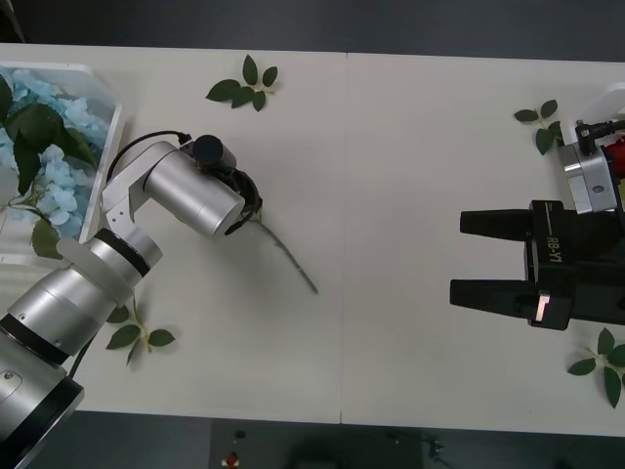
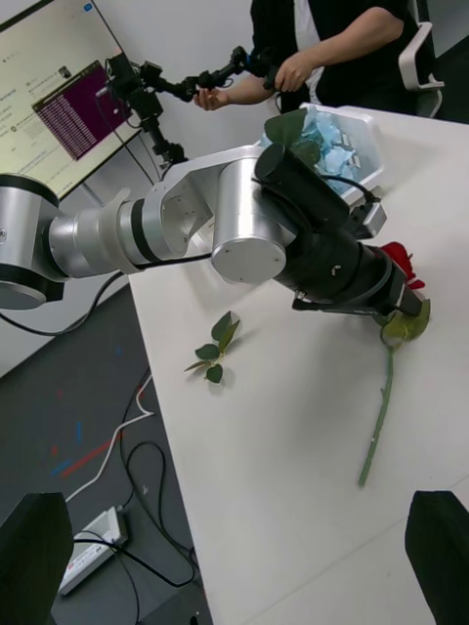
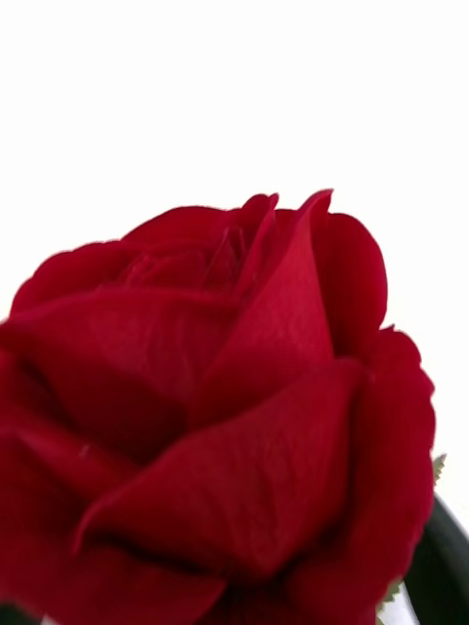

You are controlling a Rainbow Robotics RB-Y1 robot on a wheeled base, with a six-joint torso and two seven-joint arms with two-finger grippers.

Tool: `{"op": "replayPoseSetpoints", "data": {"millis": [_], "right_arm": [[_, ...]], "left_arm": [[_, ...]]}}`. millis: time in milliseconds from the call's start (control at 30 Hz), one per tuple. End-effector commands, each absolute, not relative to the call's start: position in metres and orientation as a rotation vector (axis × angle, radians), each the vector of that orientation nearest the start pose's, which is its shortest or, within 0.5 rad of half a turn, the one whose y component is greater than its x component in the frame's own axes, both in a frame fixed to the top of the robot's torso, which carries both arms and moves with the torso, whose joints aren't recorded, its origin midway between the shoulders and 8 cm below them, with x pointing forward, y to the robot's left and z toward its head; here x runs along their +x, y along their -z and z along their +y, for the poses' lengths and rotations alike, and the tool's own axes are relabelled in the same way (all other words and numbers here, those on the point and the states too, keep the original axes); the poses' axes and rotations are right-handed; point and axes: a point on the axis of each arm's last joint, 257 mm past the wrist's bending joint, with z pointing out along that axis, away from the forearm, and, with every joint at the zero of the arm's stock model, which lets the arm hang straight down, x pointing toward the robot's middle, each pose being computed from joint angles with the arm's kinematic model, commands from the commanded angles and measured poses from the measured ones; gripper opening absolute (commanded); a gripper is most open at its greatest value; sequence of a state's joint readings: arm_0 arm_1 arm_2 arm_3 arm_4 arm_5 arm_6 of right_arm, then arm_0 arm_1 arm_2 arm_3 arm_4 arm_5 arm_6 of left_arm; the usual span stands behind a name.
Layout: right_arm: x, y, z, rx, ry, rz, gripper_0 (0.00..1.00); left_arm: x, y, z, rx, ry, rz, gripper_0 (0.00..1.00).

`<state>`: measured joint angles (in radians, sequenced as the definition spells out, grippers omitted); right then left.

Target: Put the red flowers into the right box and the blue flowers into the left box

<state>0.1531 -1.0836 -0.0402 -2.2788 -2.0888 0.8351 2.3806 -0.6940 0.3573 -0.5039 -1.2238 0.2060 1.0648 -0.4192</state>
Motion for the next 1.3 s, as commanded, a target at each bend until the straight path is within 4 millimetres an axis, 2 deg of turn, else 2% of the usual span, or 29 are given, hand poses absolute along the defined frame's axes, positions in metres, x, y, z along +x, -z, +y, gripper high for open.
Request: {"op": "replayPoseSetpoints", "data": {"millis": [33, 67, 333, 500, 567, 667, 700, 733, 800, 867, 933, 1100, 1200, 1300], "right_arm": [[0.308, 0.072, -0.119, -0.995, -0.976, 1.677, 1.00], [0.307, 0.072, -0.119, -0.994, -0.977, 1.677, 1.00], [0.307, 0.072, -0.119, -0.994, -0.977, 1.677, 1.00], [0.307, 0.072, -0.119, -0.994, -0.977, 1.677, 1.00], [0.307, 0.072, -0.119, -0.994, -0.977, 1.677, 1.00], [0.308, 0.071, -0.119, -0.992, -0.978, 1.676, 1.00], [0.308, 0.071, -0.119, -0.992, -0.978, 1.676, 1.00], [0.308, 0.071, -0.119, -0.992, -0.978, 1.676, 1.00], [0.307, 0.071, -0.119, -0.991, -0.980, 1.676, 1.00], [0.308, 0.071, -0.119, -0.989, -0.981, 1.675, 1.00], [0.308, 0.070, -0.119, -0.986, -0.985, 1.675, 1.00], [0.308, 0.070, -0.119, -0.986, -0.985, 1.675, 1.00], [0.308, 0.069, -0.118, -0.984, -0.986, 1.674, 1.00], [0.308, 0.069, -0.118, -0.983, -0.987, 1.674, 1.00]], "left_arm": [[0.613, 0.278, 0.167, -0.562, 0.183, 2.300, 0.09], [0.612, 0.280, 0.168, -0.557, 0.179, 2.302, 0.01], [0.611, 0.281, 0.163, -0.504, 0.168, 2.313, 0.00], [0.607, 0.263, 0.134, -0.464, 0.279, 2.322, 0.00], [0.604, 0.245, 0.121, -0.434, 0.339, 2.319, 0.00], [0.594, 0.202, 0.097, -0.359, 0.449, 2.295, 0.00], [0.593, 0.194, 0.094, -0.338, 0.469, 2.291, 0.00], [0.589, 0.173, 0.088, -0.283, 0.513, 2.278, 0.00], [0.586, 0.151, 0.083, -0.219, 0.558, 2.257, 0.00], [0.583, 0.122, 0.081, -0.081, 0.582, 2.219, 0.00], [0.581, 0.102, 0.081, 0.063, 0.583, 2.185, 0.00], [0.581, 0.069, 0.080, 0.437, 0.527, 2.045, 0.00], [0.579, 0.060, 0.080, 0.631, 0.500, 1.960, 0.00], [0.573, 0.065, 0.075, 0.784, 0.532, 1.895, 0.00]]}}
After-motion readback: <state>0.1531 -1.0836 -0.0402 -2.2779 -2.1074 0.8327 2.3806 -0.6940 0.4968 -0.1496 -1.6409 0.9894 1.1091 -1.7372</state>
